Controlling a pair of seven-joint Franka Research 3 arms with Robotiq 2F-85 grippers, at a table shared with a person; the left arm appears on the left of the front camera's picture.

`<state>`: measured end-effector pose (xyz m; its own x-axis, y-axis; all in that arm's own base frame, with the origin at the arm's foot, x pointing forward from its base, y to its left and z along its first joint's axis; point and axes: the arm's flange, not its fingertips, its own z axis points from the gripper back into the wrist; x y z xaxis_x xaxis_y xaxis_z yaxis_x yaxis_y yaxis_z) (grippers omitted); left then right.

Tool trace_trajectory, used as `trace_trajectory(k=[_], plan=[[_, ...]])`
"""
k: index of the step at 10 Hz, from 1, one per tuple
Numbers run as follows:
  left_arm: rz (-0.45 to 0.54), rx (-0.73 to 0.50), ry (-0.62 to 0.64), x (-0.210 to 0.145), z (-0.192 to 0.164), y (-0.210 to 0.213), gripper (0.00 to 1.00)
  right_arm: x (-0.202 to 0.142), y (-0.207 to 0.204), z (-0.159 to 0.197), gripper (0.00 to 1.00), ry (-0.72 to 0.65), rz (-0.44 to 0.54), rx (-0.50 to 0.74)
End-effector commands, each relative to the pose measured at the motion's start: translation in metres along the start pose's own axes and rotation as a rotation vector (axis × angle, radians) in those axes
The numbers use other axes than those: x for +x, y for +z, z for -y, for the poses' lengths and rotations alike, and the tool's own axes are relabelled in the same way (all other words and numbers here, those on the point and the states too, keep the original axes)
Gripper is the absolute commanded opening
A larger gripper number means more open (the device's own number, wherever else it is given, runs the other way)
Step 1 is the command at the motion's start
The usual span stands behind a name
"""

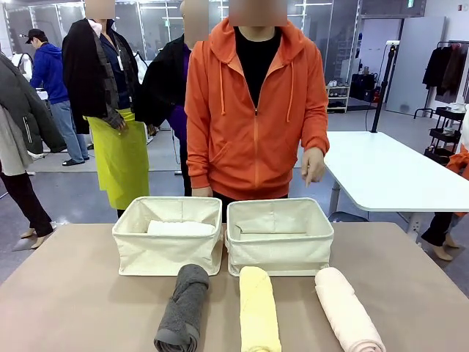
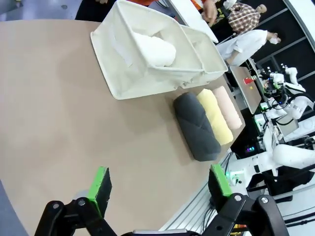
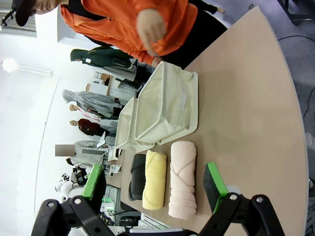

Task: Divide the towels into two baskets.
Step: Pick up one hotel-folded towel from the bottom of the table and place it in the Fabric basket indicated by the person.

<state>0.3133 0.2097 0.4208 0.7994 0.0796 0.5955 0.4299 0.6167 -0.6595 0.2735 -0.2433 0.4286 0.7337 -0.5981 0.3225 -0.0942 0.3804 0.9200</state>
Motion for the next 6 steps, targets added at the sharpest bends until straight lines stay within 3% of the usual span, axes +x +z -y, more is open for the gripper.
trace_trajectory(k=[1,6], plan=[[-0.008,0.011,0.013,-0.0044,0.0020,0.0056,1.00,-0.0013,0.0017,-0.0029,1.00,-0.001,0.007,0.016],[-0.008,0.011,0.013,-0.0044,0.0020,0.0056,1.00,-0.0013,0.0017,-0.0029,1.00,-0.001,0.007,0.016]])
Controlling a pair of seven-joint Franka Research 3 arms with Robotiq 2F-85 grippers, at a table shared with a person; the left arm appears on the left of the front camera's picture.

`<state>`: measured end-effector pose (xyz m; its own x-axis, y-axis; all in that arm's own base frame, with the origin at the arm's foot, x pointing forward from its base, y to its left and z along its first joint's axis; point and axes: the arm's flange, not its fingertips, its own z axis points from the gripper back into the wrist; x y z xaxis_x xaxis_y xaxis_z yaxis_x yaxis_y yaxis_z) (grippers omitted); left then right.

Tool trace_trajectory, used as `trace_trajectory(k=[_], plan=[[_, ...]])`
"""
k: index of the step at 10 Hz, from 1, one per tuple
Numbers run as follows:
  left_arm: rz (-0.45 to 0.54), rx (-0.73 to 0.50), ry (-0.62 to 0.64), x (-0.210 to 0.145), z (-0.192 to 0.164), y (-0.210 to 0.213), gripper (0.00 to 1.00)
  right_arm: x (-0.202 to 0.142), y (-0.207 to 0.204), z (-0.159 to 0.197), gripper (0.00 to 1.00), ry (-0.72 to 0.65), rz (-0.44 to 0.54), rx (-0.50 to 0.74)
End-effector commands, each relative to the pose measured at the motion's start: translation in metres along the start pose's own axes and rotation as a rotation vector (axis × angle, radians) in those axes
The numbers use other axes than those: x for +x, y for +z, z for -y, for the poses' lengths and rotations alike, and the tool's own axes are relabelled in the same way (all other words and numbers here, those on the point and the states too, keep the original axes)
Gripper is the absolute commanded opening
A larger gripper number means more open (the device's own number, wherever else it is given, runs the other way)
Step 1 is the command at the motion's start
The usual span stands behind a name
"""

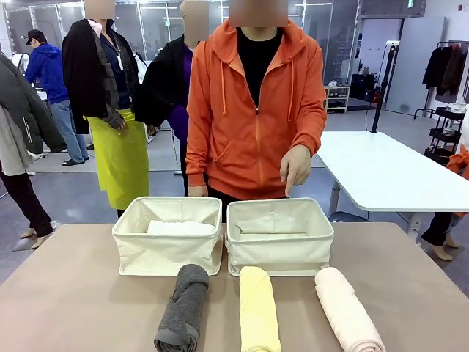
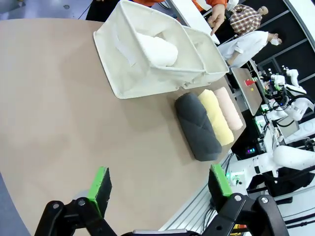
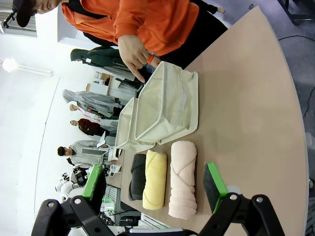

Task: Divide the towels into two baskets.
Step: Pick up one hotel-folded towel from the bottom of the table and place it in the Fabric basket indicated by the person.

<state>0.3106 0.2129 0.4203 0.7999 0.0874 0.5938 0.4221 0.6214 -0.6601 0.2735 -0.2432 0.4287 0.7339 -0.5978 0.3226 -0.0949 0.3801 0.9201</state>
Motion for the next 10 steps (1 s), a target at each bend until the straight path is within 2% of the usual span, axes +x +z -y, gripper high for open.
trace_trajectory(k=[1,4,8,10], plan=[[-0.013,0.004,0.007,-0.002,0.003,0.002,1.00,-0.001,0.002,-0.003,1.00,-0.001,0.008,0.015],[-0.013,0.004,0.007,-0.002,0.003,0.002,1.00,0.000,0.000,0.000,1.00,0.000,0.000,0.000],[-0.013,0.004,0.007,-0.002,0.003,0.002,1.00,-0.005,-0.086,-0.055,1.00,0.196,-0.453,-0.123],[-0.013,0.004,0.007,-0.002,0.003,0.002,1.00,-0.019,-0.130,-0.073,1.00,0.214,-0.566,-0.185]])
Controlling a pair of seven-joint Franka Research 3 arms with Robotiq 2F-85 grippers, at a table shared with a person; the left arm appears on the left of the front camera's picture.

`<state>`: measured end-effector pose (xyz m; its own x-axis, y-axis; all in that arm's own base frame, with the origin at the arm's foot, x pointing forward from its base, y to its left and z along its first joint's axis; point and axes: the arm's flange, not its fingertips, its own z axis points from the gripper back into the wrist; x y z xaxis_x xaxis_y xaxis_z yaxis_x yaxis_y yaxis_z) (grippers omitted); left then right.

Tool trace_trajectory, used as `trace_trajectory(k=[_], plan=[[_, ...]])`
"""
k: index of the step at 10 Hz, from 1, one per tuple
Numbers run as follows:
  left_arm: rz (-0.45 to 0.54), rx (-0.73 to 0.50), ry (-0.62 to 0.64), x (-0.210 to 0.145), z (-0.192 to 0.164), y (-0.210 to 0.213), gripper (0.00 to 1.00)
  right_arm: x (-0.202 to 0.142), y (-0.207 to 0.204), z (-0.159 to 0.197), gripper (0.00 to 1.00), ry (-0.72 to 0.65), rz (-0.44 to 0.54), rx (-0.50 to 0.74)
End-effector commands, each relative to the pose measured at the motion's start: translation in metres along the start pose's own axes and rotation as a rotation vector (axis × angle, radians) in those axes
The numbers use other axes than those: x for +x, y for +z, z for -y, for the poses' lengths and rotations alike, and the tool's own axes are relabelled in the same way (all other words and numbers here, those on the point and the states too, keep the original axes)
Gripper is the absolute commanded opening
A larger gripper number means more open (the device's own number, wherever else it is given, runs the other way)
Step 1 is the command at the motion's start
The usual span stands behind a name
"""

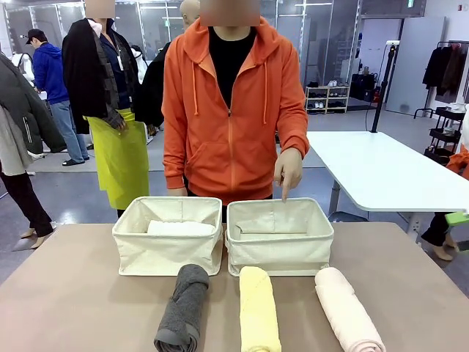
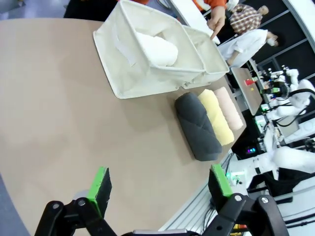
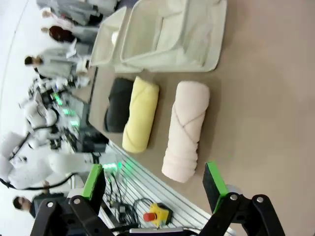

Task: Divide the towels into two baskets.
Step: Pick up one hotel-folded towel from the bottom of the table and place it in the Fabric basket indicated by the person.

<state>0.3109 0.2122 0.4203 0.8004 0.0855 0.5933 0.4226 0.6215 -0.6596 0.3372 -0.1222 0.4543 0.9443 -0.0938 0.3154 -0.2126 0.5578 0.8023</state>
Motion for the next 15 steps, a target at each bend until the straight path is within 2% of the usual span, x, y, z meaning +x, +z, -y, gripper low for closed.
trace_trajectory(k=[1,3,5,8,12,15], plan=[[-0.011,0.004,0.007,-0.002,0.003,0.003,1.00,0.009,-0.032,-0.020,1.00,-0.003,-0.122,-0.094],[-0.011,0.004,0.007,-0.002,0.003,0.003,1.00,0.016,-0.081,-0.040,1.00,0.016,-0.204,-0.176],[-0.011,0.004,0.007,-0.002,0.003,0.003,1.00,0.009,-0.128,-0.046,1.00,0.028,-0.273,-0.328],[-0.011,0.004,0.007,-0.002,0.003,0.003,1.00,0.002,-0.177,-0.045,1.00,0.010,-0.231,-0.481],[-0.011,0.004,0.007,-0.002,0.003,0.003,1.00,-0.006,-0.218,-0.037,1.00,0.018,-0.210,-0.597],[-0.011,0.004,0.007,-0.002,0.003,0.003,1.00,-0.014,-0.244,-0.029,1.00,0.026,-0.226,-0.637]])
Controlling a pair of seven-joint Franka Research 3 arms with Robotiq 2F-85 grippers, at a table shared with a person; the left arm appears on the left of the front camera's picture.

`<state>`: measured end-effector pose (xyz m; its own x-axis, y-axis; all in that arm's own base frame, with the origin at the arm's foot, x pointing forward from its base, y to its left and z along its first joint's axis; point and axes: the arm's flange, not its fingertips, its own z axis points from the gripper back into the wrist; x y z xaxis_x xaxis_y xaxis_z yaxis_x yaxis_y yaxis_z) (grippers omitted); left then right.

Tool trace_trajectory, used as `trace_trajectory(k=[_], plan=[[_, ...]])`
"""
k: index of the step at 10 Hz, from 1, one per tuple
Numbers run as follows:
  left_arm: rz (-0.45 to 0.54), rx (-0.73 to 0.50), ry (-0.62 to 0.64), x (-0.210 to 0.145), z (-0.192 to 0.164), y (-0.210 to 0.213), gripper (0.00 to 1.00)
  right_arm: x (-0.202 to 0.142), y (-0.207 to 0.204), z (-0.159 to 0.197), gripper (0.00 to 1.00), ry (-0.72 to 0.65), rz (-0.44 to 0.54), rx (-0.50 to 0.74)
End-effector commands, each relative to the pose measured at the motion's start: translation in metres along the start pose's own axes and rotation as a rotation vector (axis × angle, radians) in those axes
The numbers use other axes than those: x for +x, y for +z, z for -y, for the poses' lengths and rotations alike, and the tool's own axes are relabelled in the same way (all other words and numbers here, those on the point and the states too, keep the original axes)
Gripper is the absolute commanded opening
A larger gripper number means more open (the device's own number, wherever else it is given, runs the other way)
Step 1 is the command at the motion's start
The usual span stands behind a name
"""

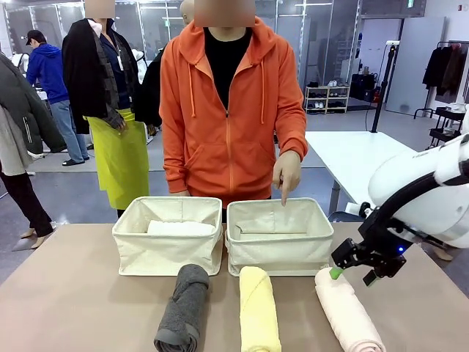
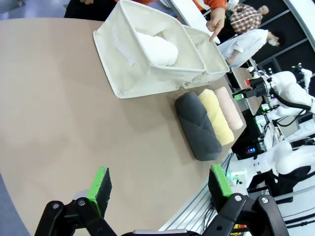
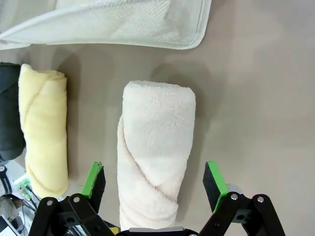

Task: Divide the towels into two baskets.
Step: Pick up one hotel-folded towel from the bottom of the table and place it in the Fabric basket indicated by the person.

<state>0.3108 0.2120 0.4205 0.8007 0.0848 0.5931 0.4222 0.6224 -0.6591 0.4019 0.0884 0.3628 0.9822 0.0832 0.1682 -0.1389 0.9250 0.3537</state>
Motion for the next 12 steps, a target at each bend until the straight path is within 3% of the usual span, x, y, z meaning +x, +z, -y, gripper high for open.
trace_trajectory(k=[1,5,6,12], plan=[[-0.010,0.003,0.007,-0.002,0.003,0.003,1.00,-0.024,-0.021,-0.006,1.00,-0.021,-0.010,-0.060],[-0.010,0.003,0.007,-0.002,0.003,0.003,1.00,-0.030,-0.040,-0.012,1.00,-0.001,-0.057,-0.066],[-0.010,0.003,0.007,-0.002,0.003,0.003,1.00,-0.032,-0.043,-0.012,0.96,0.007,-0.071,-0.063],[-0.010,0.003,0.007,-0.002,0.003,0.003,1.00,-0.035,-0.045,-0.014,0.36,0.028,-0.084,-0.071]])
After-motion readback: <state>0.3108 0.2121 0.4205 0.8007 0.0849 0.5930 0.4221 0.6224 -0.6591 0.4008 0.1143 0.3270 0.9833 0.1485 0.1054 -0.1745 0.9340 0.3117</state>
